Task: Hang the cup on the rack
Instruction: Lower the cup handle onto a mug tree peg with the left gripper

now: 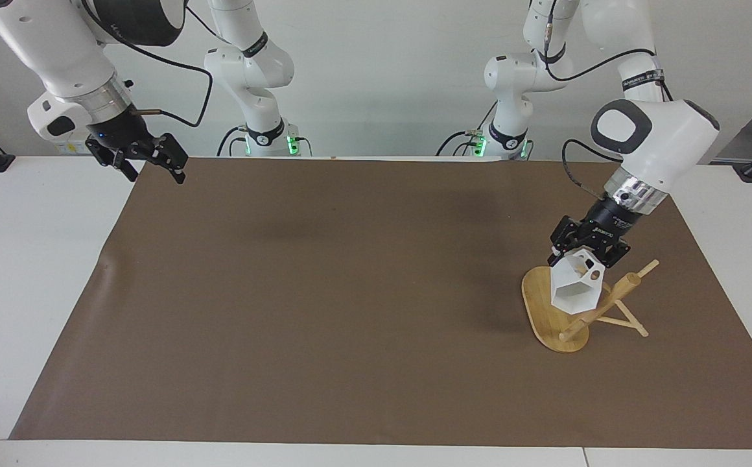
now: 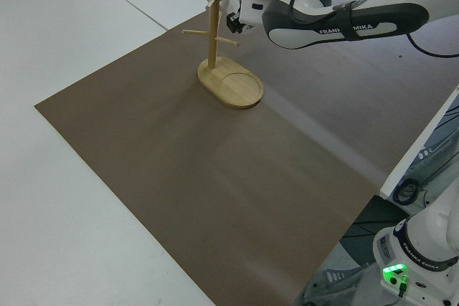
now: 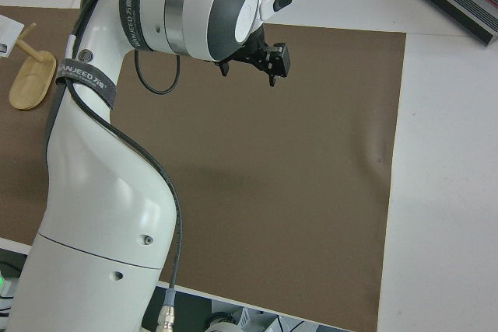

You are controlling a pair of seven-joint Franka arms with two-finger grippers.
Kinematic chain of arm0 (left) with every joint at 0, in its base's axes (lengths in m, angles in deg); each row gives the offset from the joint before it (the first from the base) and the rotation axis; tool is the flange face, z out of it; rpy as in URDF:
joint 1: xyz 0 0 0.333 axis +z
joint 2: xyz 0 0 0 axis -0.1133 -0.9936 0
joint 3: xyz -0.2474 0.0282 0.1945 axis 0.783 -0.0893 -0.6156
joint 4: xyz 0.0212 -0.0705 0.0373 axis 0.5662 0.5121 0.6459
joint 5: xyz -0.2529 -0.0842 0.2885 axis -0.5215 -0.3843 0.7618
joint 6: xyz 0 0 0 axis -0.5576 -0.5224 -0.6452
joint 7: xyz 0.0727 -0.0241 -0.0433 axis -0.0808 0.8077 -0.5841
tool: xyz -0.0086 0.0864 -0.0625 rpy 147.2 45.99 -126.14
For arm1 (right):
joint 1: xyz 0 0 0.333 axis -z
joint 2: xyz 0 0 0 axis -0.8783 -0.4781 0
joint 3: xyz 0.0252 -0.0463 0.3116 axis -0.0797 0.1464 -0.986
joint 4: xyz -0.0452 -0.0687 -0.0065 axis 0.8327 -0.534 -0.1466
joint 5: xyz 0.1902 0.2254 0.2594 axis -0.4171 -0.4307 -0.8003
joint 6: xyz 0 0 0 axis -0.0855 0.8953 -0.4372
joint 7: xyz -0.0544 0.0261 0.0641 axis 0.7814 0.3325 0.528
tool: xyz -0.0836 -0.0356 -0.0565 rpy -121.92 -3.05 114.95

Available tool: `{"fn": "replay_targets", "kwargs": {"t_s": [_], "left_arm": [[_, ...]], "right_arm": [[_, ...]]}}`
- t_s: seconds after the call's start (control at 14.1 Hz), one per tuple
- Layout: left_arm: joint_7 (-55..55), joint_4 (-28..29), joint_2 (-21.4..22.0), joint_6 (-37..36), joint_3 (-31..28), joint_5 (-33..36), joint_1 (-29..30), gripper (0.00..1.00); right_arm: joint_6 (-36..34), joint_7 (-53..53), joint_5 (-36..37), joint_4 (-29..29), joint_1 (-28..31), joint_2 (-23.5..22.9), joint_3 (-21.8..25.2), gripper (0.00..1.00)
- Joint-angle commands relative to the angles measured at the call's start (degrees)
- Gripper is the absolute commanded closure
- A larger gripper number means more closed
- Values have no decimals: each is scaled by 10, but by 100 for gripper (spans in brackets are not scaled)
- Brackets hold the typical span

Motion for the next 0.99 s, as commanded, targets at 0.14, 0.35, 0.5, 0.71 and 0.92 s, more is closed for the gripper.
{"fn": "replay_targets", "kwargs": {"t_s": [0.14, 0.35, 0.5, 0.71, 0.92], "left_arm": [[-16, 18, 6, 26, 3, 10, 1, 100], [-9, 27, 9, 26, 3, 10, 2, 99], [-7, 26, 9, 26, 3, 10, 2, 89], [8, 26, 9, 23, 3, 10, 5, 45], [19, 24, 9, 21, 3, 10, 5, 17]], "right_arm": [[-1, -4, 13, 3, -1, 4, -1, 0], [15, -1, 14, 4, -1, 4, 8, 0], [15, 1, 14, 4, 0, 3, 12, 0], [17, 22, 15, 4, 2, 3, 19, 0], [26, 43, 14, 4, 4, 3, 27, 0]]}}
